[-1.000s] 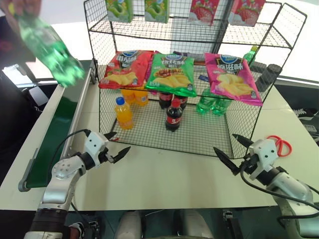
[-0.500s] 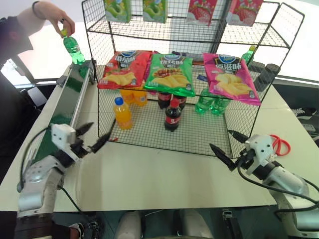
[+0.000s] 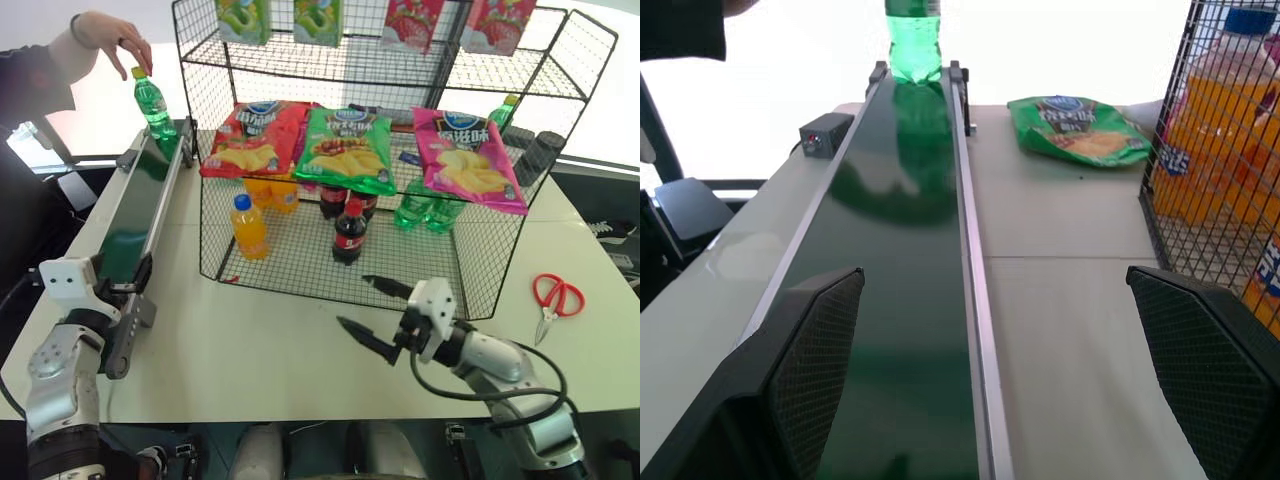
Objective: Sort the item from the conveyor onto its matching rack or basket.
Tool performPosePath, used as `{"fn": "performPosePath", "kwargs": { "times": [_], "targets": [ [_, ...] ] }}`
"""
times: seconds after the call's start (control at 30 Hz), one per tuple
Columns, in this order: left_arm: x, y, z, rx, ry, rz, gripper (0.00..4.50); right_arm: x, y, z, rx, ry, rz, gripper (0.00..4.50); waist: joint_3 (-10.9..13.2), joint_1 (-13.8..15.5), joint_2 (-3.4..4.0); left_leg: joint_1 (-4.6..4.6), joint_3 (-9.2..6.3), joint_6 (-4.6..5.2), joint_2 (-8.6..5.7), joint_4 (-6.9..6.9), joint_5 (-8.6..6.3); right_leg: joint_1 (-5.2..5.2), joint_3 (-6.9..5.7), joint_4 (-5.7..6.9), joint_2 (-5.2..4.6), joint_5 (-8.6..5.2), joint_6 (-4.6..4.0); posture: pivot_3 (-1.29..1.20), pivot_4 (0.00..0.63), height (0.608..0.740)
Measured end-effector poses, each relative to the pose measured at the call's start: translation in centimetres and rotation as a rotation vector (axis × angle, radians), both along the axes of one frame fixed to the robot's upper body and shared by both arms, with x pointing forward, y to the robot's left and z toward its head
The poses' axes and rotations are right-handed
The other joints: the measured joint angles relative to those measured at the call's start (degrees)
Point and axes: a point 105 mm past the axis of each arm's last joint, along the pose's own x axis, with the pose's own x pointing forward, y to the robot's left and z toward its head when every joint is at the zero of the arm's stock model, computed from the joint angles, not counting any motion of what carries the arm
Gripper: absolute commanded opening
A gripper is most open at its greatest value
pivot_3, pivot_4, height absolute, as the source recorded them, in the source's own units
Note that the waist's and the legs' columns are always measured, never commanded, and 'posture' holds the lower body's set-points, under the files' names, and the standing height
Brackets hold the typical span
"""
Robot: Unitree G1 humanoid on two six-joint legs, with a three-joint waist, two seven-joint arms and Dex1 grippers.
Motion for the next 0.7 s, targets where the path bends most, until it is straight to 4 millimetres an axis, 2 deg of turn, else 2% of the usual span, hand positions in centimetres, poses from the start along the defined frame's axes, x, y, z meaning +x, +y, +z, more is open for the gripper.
{"fn": "performPosePath", "kwargs": {
  "times": [0.17, 0.4, 0.7],
  "targets": [
    [0.4, 0.3, 0.7, -0.003, -0.04, 0.056, 4.5, 0.1, 0.7, 0.8, 0.011, -0.028, 0.049, 4.46, 0.0, 0.0, 0.0, 0.01, 0.0, -0.01, 0.02, -0.02, 0.0, -0.02, 0.0, 0.0, -0.03, 0.01, 0.0, 0.0, 0.15, 0.74],
    [0.3, 1.1, -0.6, -0.01, -0.003, 0.14, 4.5, -0.5, 1.5, 0.4, 0.026, -0.01, 0.098, 4.46, 0.0, -0.1, 0.0, 0.0, 0.0, -0.01, 0.03, -0.03, 0.0, -0.04, 0.0, 0.0, -0.06, 0.01, 0.01, 0.0, 0.15, 0.74],
    [0.4, 1.1, -0.6, -0.034, -0.016, 0.179, 4.5, -0.5, 1.6, 0.0, 0.028, -0.001, 0.113, 4.46, 0.0, 0.0, -0.03, 0.0, 0.0, -0.02, 0.02, -0.04, -0.01, -0.05, -0.01, -0.01, -0.15, 0.01, -0.01, 0.0, 0.15, 0.74]
  ]
}}
